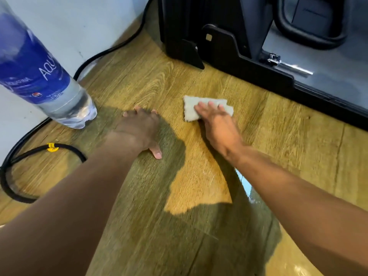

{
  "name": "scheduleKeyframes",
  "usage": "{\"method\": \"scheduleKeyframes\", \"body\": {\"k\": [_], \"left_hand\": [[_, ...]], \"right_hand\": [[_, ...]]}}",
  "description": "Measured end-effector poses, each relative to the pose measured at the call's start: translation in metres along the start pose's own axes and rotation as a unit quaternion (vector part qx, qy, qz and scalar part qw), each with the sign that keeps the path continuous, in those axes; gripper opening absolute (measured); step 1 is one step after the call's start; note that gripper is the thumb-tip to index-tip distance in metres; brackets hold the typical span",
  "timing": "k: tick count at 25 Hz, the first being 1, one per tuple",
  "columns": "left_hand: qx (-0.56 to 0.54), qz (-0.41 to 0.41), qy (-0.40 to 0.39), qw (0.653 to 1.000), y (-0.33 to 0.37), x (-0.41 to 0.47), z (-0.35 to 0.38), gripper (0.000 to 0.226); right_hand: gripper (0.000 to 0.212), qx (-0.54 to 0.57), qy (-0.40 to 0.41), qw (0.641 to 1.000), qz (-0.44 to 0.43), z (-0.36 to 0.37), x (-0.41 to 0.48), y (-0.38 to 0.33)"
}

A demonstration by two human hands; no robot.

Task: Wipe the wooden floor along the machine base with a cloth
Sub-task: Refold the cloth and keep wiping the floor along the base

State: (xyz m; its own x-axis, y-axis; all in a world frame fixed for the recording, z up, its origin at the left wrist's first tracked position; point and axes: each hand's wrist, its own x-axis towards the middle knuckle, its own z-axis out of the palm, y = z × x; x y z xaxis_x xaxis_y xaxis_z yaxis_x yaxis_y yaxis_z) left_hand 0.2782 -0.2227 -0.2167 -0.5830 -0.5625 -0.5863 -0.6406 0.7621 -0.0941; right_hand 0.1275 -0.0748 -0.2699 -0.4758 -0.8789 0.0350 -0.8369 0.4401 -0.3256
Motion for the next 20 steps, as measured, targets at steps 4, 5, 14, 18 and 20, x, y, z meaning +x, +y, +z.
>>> {"method": "scheduleKeyframes", "body": {"k": [4, 5, 14, 18, 20], "left_hand": [[-0.012, 0.006, 0.001, 1.0, -0.003, 0.004, 0.004, 0.137], [-0.02, 0.007, -0.003, 1.0, -0.003, 0.004, 0.003, 0.136], [-0.024, 0.015, -0.001, 1.0, -0.005, 0.002, 0.004, 0.137], [-0.032, 0.004, -0.007, 0.999, -0.003, -0.004, 0.0, 0.136], [-0.038, -0.002, -0.013, 0.999, -0.001, -0.006, -0.002, 0.135]], "right_hand": [[0.048, -0.027, -0.056, 0.984, -0.169, -0.021, 0.015, 0.035], [0.044, -0.042, -0.054, 0.989, -0.134, -0.029, 0.033, 0.051], [0.064, -0.033, 0.0, 0.997, -0.075, -0.008, -0.039, 0.025], [0.061, -0.067, -0.06, 0.995, -0.049, -0.034, -0.02, 0.048], [0.057, -0.036, -0.036, 0.997, 0.063, -0.036, -0.014, 0.044]]}}
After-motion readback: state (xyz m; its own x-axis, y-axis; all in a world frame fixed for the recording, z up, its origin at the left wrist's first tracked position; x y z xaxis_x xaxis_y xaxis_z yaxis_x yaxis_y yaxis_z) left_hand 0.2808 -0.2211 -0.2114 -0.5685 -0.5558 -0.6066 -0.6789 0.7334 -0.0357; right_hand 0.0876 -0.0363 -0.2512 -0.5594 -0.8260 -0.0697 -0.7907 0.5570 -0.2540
